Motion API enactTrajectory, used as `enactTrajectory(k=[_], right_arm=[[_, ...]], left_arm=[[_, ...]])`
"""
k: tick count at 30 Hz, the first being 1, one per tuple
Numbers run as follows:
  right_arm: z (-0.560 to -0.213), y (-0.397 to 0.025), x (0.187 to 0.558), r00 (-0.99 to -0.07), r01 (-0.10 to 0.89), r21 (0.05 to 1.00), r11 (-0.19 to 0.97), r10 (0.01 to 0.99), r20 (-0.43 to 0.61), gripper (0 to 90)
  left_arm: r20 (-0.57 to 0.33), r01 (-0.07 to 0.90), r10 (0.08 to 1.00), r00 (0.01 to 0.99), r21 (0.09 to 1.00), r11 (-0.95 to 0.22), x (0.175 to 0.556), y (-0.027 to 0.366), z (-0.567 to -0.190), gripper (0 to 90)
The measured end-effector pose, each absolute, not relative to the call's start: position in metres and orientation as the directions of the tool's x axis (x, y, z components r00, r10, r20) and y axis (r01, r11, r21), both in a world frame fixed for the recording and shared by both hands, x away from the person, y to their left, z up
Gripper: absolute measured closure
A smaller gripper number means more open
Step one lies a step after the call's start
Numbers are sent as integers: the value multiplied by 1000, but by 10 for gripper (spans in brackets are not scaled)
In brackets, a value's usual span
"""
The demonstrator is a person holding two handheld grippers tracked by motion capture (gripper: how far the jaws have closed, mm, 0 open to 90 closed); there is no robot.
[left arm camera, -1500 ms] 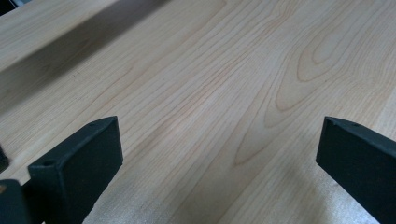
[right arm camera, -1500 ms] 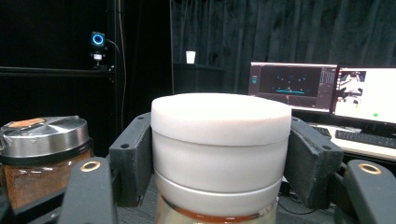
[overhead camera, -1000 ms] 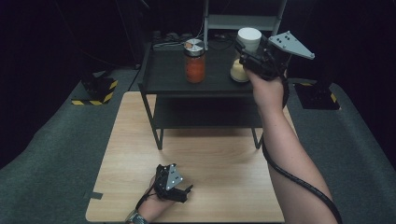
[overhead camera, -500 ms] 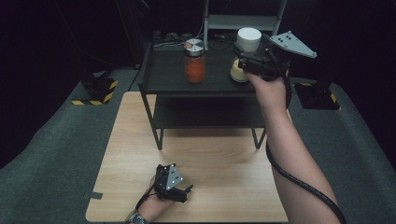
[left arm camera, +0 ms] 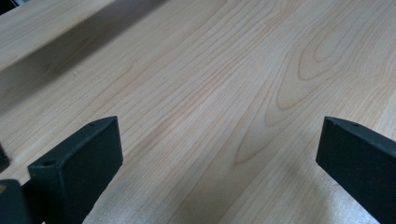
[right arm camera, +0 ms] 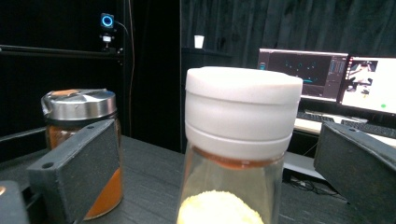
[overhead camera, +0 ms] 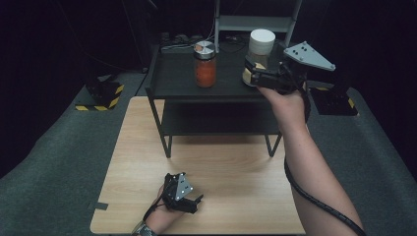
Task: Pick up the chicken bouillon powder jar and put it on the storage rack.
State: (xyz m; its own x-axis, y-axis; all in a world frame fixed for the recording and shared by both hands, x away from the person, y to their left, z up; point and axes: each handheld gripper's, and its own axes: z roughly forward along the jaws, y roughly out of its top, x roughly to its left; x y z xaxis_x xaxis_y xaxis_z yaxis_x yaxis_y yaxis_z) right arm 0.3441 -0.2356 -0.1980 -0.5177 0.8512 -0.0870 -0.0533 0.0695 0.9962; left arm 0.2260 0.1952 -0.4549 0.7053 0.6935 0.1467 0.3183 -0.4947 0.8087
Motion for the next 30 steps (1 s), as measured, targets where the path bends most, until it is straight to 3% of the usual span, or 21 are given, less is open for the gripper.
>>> enactTrajectory(k=[30], right_arm=[[-238, -252, 297, -535, -80, 990, 113, 833, -138, 0]], left_arm=[[150, 317, 698, 700, 811, -492, 225, 195, -455, 7]])
